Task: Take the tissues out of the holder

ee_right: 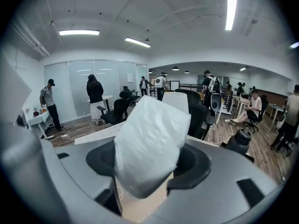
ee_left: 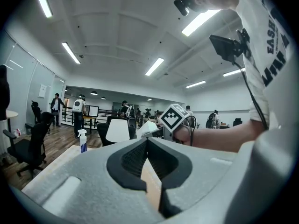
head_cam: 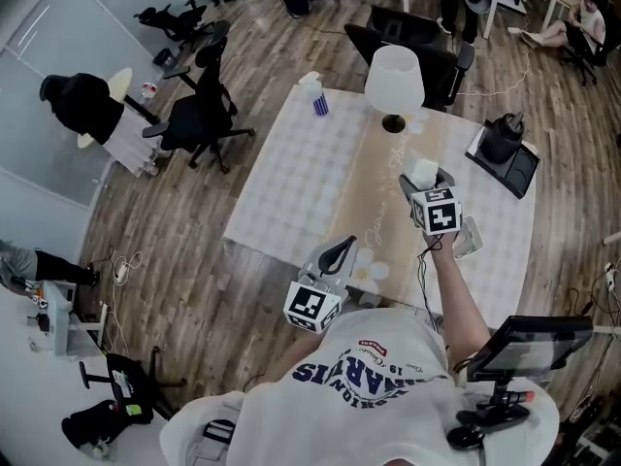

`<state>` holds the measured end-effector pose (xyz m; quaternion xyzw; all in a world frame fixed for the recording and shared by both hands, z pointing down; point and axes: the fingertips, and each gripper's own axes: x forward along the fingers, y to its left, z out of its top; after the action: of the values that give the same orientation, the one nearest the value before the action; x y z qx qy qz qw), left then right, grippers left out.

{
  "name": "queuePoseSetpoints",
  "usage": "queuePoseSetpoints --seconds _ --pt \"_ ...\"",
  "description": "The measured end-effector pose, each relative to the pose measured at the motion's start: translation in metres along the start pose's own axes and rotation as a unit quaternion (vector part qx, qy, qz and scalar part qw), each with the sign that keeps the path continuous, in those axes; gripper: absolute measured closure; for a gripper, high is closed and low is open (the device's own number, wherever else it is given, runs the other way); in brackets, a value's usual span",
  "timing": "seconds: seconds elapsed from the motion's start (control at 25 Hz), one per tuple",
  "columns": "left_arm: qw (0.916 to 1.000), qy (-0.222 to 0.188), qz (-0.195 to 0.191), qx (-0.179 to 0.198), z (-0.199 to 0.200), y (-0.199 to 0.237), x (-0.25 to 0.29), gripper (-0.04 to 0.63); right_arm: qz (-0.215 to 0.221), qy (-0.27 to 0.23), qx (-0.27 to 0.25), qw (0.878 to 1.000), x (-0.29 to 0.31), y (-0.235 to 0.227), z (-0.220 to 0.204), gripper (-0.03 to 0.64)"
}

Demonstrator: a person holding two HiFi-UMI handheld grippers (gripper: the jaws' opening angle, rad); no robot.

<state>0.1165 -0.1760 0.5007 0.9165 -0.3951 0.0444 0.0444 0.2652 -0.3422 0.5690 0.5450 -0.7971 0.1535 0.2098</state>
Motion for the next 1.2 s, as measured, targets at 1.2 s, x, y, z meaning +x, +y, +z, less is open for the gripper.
queuePoseSetpoints --seconds 1.2 --pt "0.9980 0.010 0.061 -0.013 -0.013 0.014 -0.035 0.591 0.058 0.288 -0.059 0.954 0.106 0.036 -0.217 0.325"
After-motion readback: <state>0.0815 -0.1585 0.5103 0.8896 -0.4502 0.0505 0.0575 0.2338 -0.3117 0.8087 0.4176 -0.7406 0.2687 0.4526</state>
